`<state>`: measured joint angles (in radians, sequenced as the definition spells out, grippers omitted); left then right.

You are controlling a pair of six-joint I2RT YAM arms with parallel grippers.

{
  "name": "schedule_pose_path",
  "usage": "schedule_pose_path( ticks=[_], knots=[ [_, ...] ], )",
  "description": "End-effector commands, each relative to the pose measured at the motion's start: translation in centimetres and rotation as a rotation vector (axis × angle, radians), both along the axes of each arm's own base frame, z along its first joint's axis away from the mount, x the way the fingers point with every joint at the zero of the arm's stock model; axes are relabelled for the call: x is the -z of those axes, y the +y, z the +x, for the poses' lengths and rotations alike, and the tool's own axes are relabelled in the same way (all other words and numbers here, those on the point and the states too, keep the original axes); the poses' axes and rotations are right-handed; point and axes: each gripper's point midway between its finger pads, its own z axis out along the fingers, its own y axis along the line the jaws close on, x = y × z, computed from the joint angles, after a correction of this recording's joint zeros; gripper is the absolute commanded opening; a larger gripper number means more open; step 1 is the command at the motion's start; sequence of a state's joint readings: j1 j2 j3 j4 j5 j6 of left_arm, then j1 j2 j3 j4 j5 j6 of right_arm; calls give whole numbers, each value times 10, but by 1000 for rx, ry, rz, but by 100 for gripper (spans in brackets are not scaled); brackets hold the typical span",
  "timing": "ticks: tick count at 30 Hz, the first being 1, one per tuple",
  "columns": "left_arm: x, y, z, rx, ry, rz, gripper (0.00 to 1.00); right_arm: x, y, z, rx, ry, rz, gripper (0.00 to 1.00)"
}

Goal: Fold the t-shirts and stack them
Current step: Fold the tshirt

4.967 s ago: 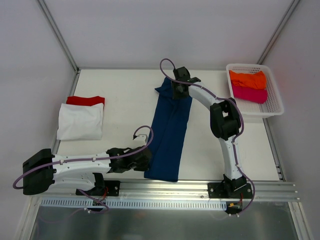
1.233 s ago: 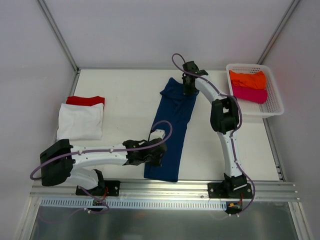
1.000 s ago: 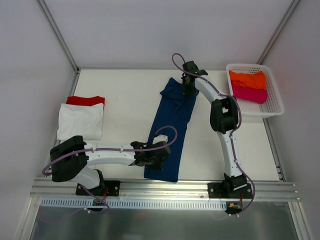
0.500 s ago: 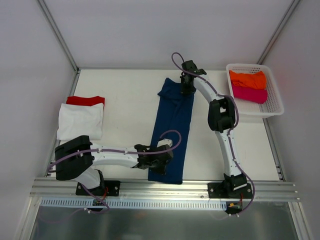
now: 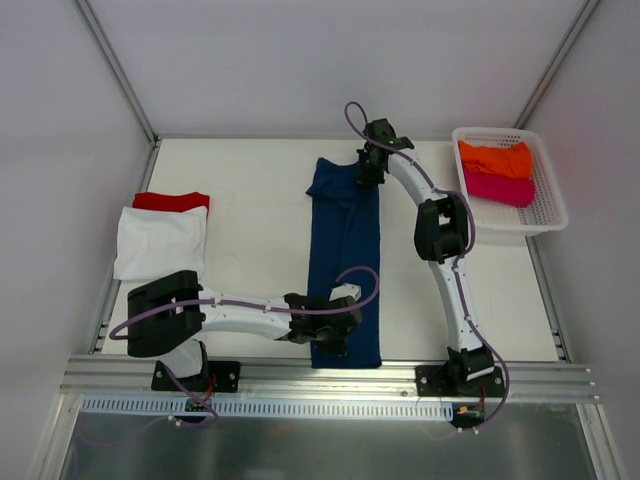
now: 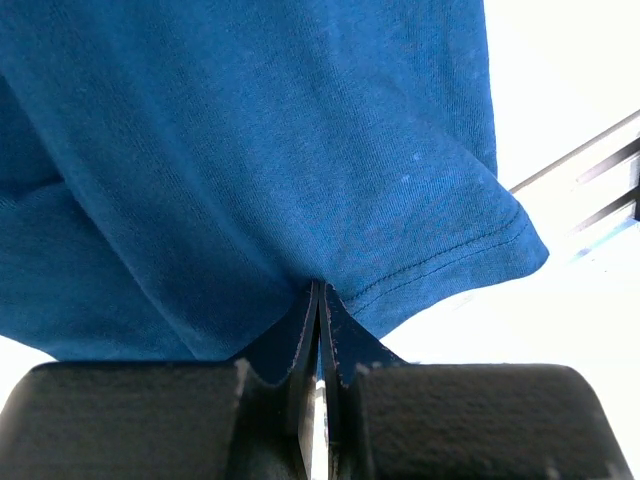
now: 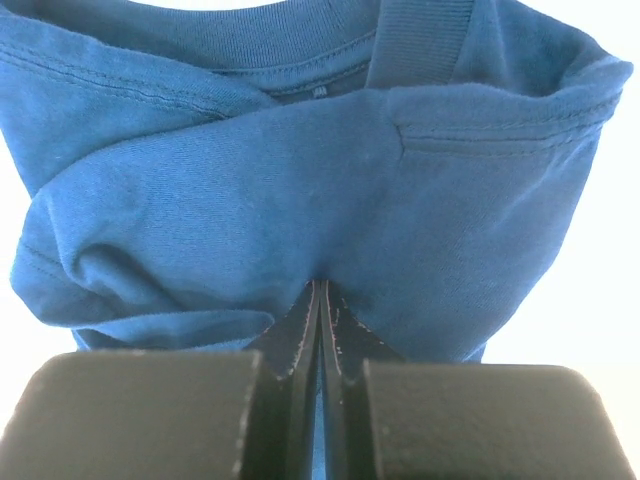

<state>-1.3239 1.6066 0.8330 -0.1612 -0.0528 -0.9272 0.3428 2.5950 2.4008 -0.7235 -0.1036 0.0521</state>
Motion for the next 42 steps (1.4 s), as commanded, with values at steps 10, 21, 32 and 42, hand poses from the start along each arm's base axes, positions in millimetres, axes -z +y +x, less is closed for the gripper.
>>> schedule_pose_path(
  ticks=[10,21,32,42],
  knots=[
    [-120,22,87,-157,-548,-44,19,-127,-1,18,-76,-345,76,19],
    [-310,90,172,-357,-1021,-61,99,-319,-24,-66,-173,-577,111,54],
    [-301,127,198,-337,-828,-545,99,-223,-1,-82,-257,-318,111,56],
    [-231,131,203,-307,-664,-543,99,-114,66,-43,-309,-216,68,53]
  ],
)
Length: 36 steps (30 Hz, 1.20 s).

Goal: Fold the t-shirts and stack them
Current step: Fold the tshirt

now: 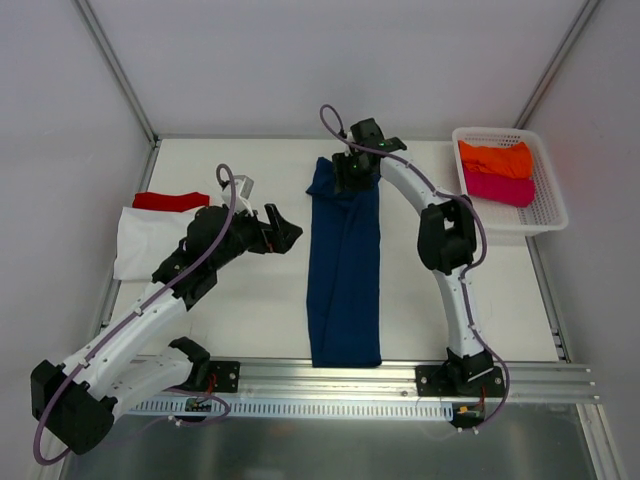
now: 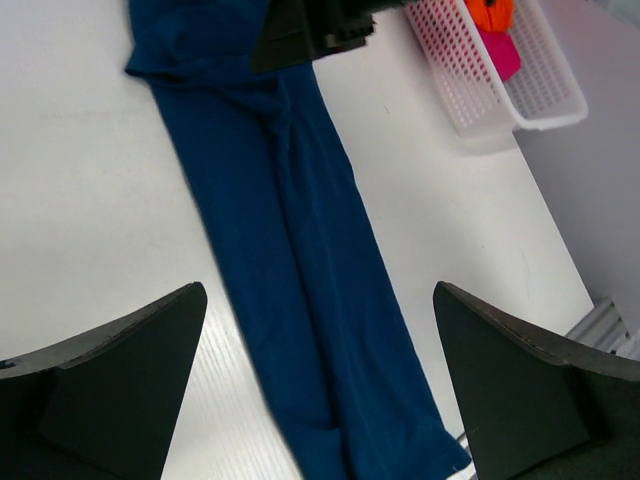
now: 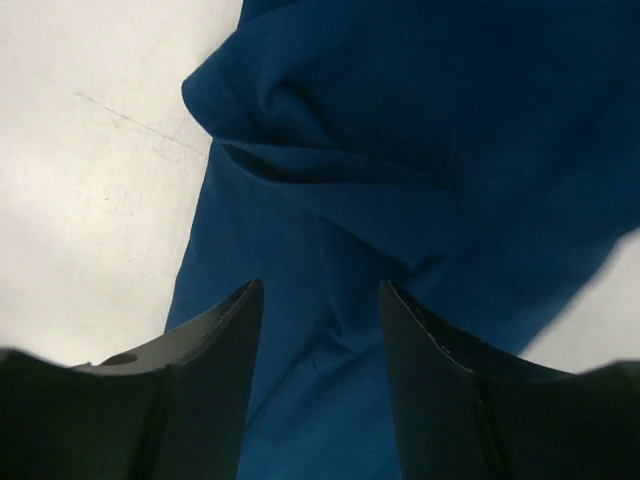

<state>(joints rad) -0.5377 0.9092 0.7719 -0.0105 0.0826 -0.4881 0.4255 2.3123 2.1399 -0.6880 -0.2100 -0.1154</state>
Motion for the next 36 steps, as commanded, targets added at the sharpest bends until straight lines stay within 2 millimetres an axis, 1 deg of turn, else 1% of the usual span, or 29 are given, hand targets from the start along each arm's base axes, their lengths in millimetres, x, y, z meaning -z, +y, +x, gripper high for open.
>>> schedule_pose_path(
  ticks=[1,2,4,5,6,8,10,13,14,15,18,20,21,22,23,25,26,29,30,31,36],
  knots=[
    [2,-8,-7,57,-7,-53,99,-47,36,20,-34,-153,69,55],
    [6,-5,-8,49,0,-50,99,-39,40,23,-36,-146,74,55],
    [18,-2,-12,45,17,-44,99,-38,51,26,-40,-156,100,56],
    [25,1,-14,40,27,-38,99,-36,53,27,-42,-159,105,56],
    [28,3,-14,33,31,-39,99,-35,56,28,-44,-161,110,57],
    [28,6,-17,26,24,-44,99,-35,62,29,-47,-172,127,57],
    [33,8,-19,21,29,-43,99,-33,68,29,-51,-174,137,57],
    [37,9,-22,27,37,-49,99,-26,74,26,-61,-170,135,58],
    [39,8,-24,28,47,-55,99,-22,75,26,-61,-171,129,58],
    [38,9,-27,32,42,-63,99,-15,75,24,-66,-163,121,58],
    [41,11,-33,29,47,-84,99,-6,81,24,-81,-172,123,58],
    [45,12,-38,33,50,-91,99,5,86,22,-90,-160,116,59],
    [42,14,-41,34,34,-100,99,10,88,23,-93,-155,112,59],
    [43,14,-42,32,37,-106,99,9,92,23,-99,-159,116,59],
    [46,14,-45,37,41,-109,99,20,93,23,-99,-140,107,59],
    [45,14,-49,51,33,-116,99,25,97,21,-103,-128,105,59],
    [47,15,-50,50,36,-115,99,31,97,20,-106,-118,99,59],
    [49,16,-52,49,39,-108,99,39,96,15,-121,-113,64,59],
    [50,16,-52,49,43,-106,99,37,95,14,-127,-117,56,59],
    [50,16,-52,50,43,-106,99,42,91,12,-130,-117,30,59],
    [53,16,-52,49,51,-104,99,42,82,9,-143,-135,-23,59]
  ],
)
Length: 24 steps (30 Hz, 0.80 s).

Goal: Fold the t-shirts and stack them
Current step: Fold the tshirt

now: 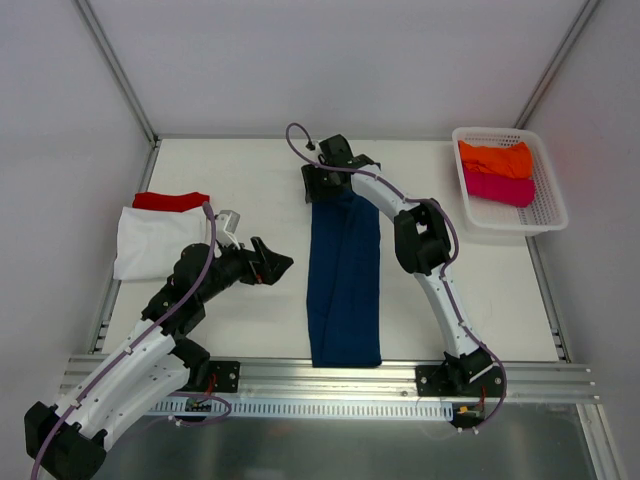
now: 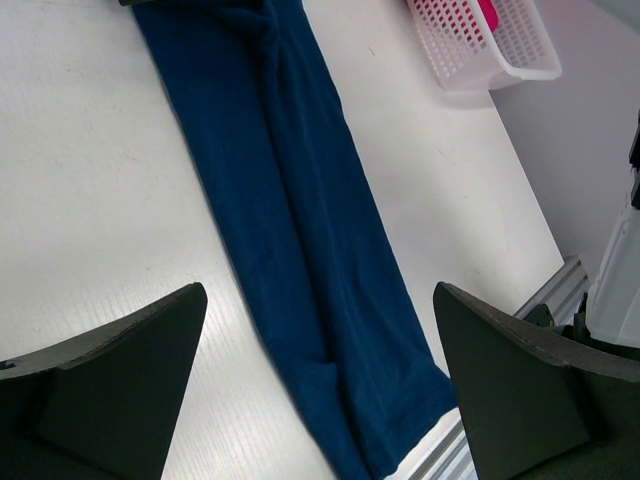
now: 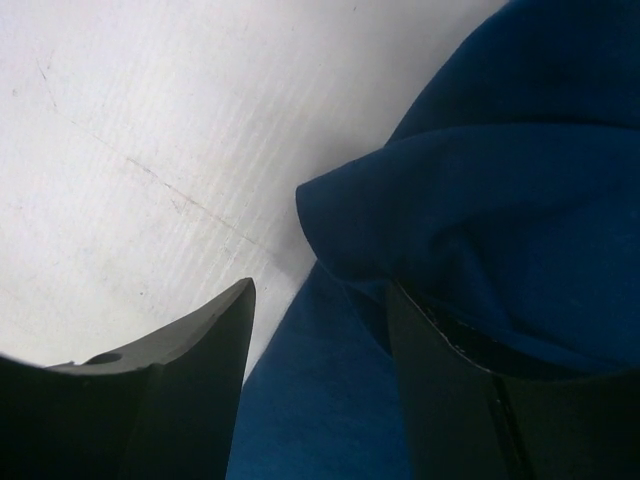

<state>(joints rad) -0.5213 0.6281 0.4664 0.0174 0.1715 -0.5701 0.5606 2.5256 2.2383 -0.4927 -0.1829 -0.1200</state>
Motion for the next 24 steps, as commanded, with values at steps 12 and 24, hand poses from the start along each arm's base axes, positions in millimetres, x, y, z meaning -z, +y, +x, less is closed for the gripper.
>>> schedule_pose_path(
  ticks=[12,24],
  knots=[
    [15,3,-7,-3,30,-28,99,-18,-7,8,23,-80,-46,7],
    [33,3,-13,-4,88,-39,99,-81,-11,24,116,-244,-8,0]
  ],
)
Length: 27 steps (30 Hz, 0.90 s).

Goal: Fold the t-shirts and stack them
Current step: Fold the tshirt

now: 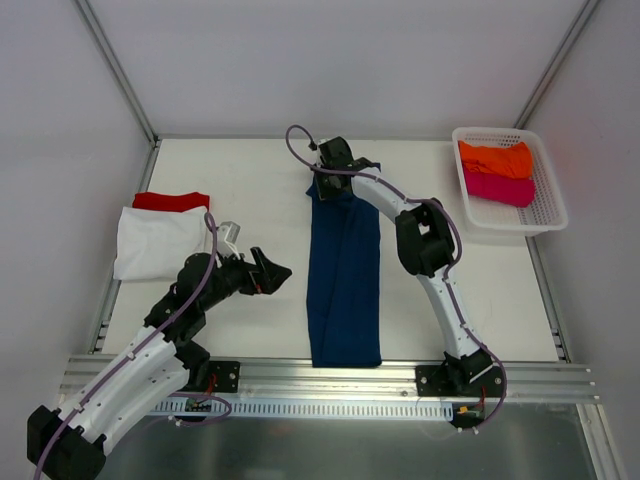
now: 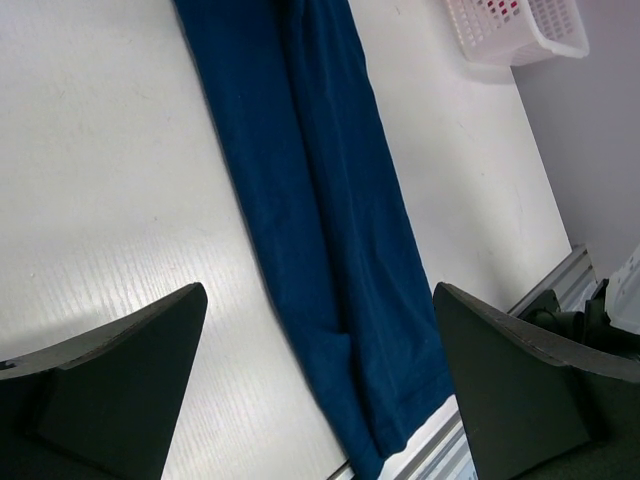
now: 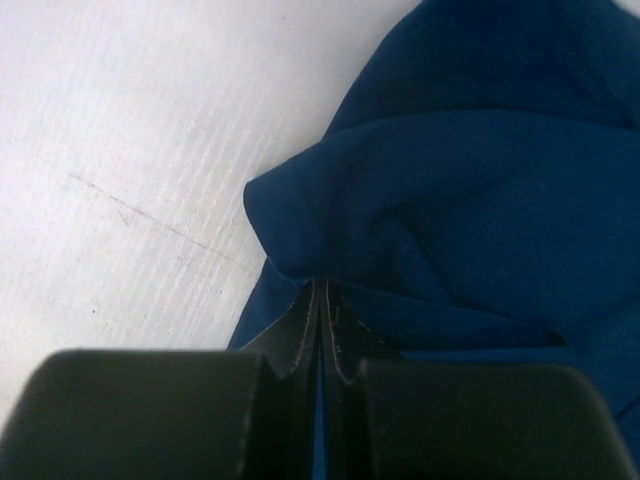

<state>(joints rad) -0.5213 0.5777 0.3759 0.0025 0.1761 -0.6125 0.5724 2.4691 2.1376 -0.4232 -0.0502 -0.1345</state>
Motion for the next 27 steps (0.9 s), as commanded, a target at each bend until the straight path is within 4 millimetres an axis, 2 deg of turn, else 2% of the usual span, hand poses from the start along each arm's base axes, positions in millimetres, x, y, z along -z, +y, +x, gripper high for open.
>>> schedule_pose_path(
  ticks=[1,6,9,11,13,16,19,27],
  knots=[
    [2,-2,-2,4,13,-39,99,-90,1,23,65,-192,66,0],
    [11,-4,-6,10,42,-63,99,-104,-4,36,119,-242,60,0],
    [13,-4,-8,16,44,-71,99,-104,-3,40,131,-245,70,0],
    [14,-4,-9,19,45,-72,99,-97,1,38,107,-225,76,1],
    [16,-4,-10,20,48,-72,99,-89,0,37,98,-206,68,13],
    [16,-3,-9,13,46,-68,99,-76,4,31,63,-170,64,42],
    [16,-5,-8,23,48,-64,99,-70,4,29,49,-160,55,51],
    [15,-6,-8,30,47,-70,99,-57,12,25,12,-113,71,56]
  ],
)
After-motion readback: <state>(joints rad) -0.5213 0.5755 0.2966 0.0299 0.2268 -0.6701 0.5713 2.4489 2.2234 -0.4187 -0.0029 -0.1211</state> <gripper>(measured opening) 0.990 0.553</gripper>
